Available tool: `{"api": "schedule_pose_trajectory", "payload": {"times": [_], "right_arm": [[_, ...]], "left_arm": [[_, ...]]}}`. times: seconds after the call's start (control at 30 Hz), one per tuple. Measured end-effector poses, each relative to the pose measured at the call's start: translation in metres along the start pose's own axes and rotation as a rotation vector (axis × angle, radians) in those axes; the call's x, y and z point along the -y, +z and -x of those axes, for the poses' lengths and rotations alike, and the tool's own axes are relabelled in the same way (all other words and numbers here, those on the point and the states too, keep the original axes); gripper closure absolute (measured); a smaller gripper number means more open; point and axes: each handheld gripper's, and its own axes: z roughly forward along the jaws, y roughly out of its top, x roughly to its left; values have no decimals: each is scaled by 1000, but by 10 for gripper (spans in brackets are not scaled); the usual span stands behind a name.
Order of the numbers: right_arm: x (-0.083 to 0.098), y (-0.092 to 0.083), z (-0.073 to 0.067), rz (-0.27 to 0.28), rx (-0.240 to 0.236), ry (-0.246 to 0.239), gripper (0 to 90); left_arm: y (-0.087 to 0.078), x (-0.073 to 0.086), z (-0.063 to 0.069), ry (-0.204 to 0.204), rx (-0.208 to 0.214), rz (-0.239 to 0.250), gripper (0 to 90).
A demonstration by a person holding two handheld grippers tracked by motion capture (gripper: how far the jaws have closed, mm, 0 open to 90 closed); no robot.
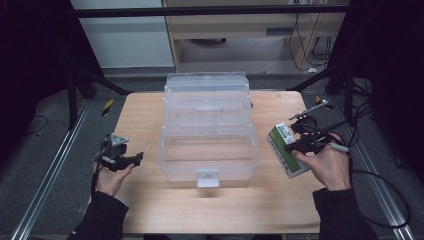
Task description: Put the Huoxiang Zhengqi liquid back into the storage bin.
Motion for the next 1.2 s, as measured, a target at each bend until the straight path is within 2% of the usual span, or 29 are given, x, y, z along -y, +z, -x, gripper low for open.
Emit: {"api": "schedule_pose_trajectory", "payload": {"times": [0.37,0.57,1.2], "right_arm": [[-18,-9,-8,32,-4,-38,641],[-26,-12,-12,51,-25,-59,642],[-55,-14,-33,103,-86,-211,642]], "left_arm": [[0,0,0,-2,-1,1,323],[0,0,-1,-3,0,1,323],[0,0,-1,-6,1,1,323]]}}
